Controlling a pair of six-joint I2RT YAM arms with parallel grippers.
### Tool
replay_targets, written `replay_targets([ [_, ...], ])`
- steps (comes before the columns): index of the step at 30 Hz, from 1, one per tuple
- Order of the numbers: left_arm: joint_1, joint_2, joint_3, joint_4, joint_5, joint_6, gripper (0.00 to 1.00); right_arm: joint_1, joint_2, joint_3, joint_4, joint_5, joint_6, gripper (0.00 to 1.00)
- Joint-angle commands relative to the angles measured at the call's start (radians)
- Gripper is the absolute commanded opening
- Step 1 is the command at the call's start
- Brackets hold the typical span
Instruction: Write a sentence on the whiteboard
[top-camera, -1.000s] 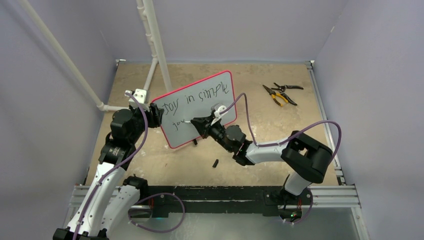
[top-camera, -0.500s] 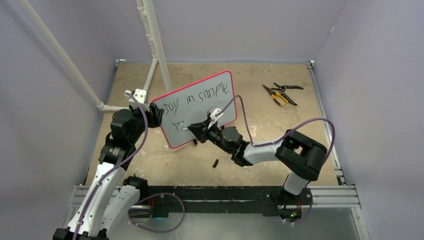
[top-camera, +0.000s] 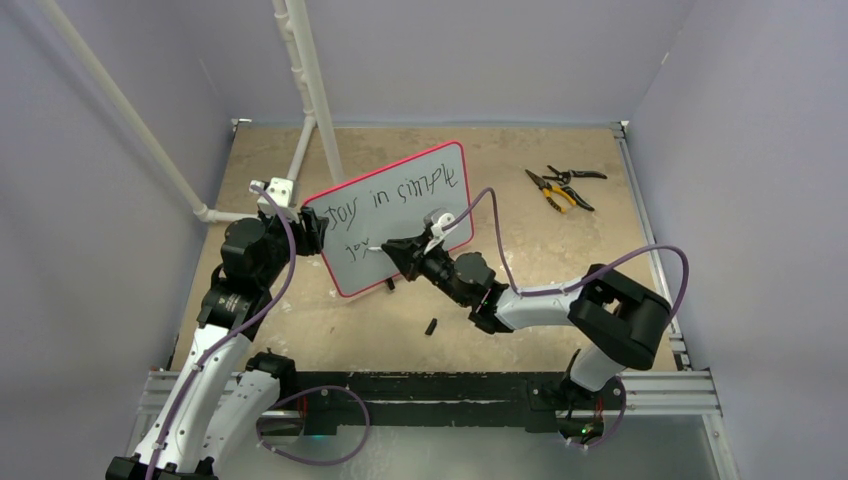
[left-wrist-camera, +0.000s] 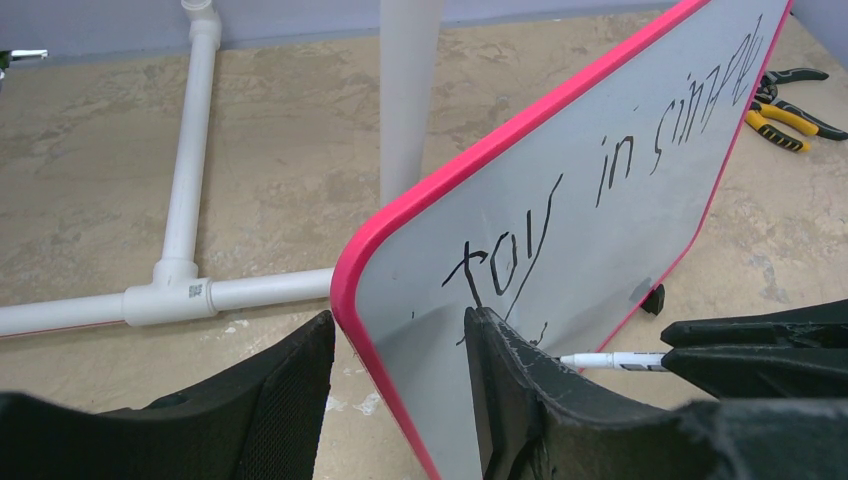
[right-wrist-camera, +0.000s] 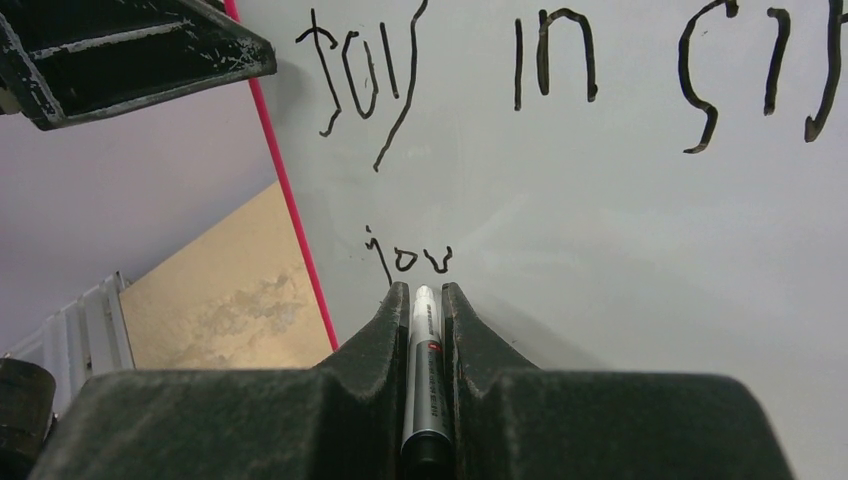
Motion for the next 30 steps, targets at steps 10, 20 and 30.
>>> replay_targets([
  [10,0.001,-0.012,-0.007,0.039,0.006,0.008,0.50,0.004,0.039,0.045,0.045,0.027,-0.032,0.00],
  [20,0.001,-0.010,-0.006,0.039,0.006,0.007,0.51,0.004,0.054,0.061,0.061,0.013,-0.032,0.00],
  [30,0.001,-0.010,-0.007,0.042,0.007,0.007,0.51,0.004,0.062,0.070,0.035,0.035,-0.032,0.00],
])
